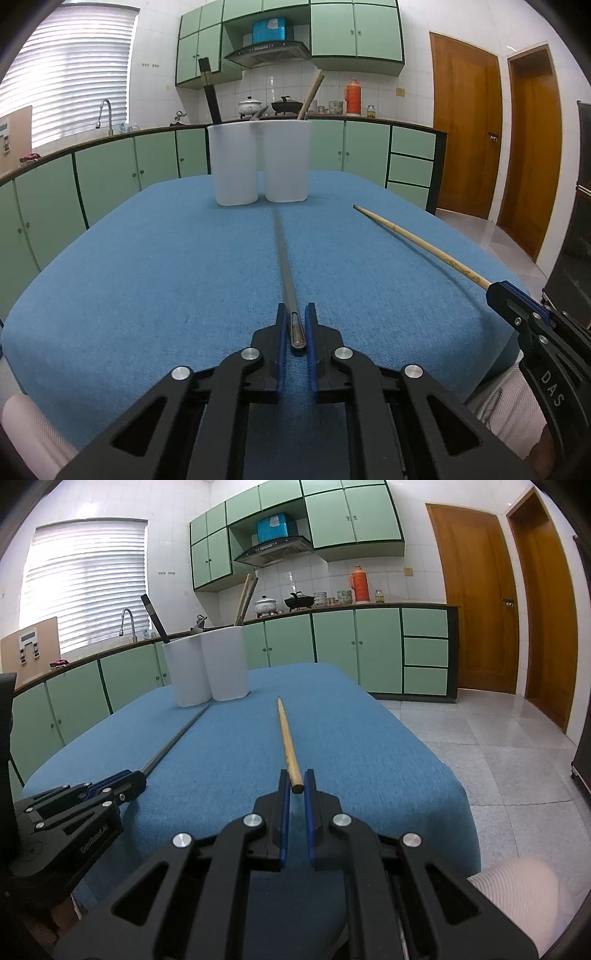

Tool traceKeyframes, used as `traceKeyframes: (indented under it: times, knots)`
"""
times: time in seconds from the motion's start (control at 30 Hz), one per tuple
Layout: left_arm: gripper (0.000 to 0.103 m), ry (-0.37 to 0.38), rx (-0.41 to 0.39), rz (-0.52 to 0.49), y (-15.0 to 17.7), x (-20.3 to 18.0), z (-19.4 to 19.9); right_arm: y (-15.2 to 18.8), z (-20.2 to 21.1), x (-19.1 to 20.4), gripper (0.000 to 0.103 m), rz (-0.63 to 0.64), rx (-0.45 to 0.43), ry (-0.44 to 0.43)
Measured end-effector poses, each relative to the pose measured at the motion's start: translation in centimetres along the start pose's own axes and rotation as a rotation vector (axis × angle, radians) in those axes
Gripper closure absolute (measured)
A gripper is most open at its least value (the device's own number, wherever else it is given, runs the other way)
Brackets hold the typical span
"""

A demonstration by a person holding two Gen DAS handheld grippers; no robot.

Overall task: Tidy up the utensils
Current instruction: 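Lift both chopsticks and carry them over the white caddy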

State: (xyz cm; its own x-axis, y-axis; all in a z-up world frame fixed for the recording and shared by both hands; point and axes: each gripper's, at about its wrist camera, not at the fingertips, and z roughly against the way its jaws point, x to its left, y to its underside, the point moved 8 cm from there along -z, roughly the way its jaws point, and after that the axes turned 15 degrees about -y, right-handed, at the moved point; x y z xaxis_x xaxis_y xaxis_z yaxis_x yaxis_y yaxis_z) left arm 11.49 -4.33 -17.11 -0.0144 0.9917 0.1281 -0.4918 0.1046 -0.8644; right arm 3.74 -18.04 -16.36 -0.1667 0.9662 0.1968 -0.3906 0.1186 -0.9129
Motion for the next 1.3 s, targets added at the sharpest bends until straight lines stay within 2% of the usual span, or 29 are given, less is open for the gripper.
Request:
traceKeyframes:
  times: [0.2,0.47,0.9,1.3]
  knots:
    - [0.095,0.004,-0.017,0.012,-0.7,0.5,0.7,-0.8,0.3,0.6,0.096,0.027,-0.019,0.001]
    - [0.096,0.001,-0.108,0.023,-3.6,1.8,3.4,-3.5,1.1,1.6,0.096,0.071,-0.069,-0.011]
    - [0.096,0.017,-0.2,0.059,-8.9,3.9,6.5,-9.9,2.4,2.5,0.097,0.09,-0.136,-0.061]
    - [0.096,0.059,-0.223,0.111,-13.1,7.1,8.0,-16.4,2.5,3.8,0.097,0.114,-0.157,-0.126]
